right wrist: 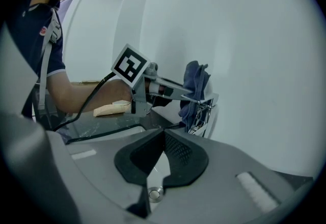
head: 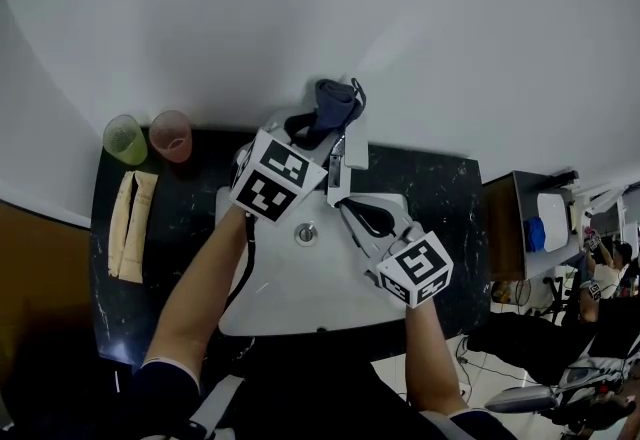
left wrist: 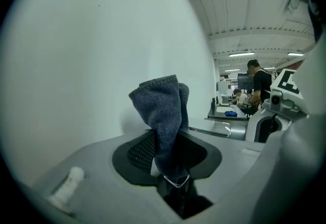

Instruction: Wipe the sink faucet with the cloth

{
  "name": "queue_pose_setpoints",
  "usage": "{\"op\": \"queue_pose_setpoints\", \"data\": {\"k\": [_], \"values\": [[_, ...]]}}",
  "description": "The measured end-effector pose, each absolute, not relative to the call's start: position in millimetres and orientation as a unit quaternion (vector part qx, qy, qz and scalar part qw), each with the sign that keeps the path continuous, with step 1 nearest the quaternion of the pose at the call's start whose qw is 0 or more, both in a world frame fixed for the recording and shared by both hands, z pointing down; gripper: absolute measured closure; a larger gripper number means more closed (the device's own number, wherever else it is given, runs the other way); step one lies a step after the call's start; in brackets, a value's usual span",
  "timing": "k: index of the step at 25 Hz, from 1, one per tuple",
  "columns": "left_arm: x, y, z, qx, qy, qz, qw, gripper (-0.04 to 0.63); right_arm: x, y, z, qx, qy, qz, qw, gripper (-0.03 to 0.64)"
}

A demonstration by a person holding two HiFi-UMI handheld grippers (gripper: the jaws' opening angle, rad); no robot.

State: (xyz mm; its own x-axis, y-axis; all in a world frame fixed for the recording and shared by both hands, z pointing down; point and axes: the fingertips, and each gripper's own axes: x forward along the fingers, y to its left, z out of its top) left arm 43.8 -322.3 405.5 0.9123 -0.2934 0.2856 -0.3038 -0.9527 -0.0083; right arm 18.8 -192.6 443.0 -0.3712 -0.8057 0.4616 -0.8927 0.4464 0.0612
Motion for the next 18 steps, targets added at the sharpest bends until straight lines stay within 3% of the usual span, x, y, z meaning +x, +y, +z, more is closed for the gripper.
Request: {"op": "queue_pose_setpoints", "data": {"k": [6,18], "values": [[46.0,-328.8,416.0,0.977,-0.157,0.135,0.046,0.487,18.7,-191.6,442.6,0.518,-0.822,0.097,0.217,0.611],[48.0,-328.6,499.2,0.959,-0.155,0.229,0.069,0.491,18.2,-190.8,442.7,0.517,-0.824,0.099,0.210,0.611]]}}
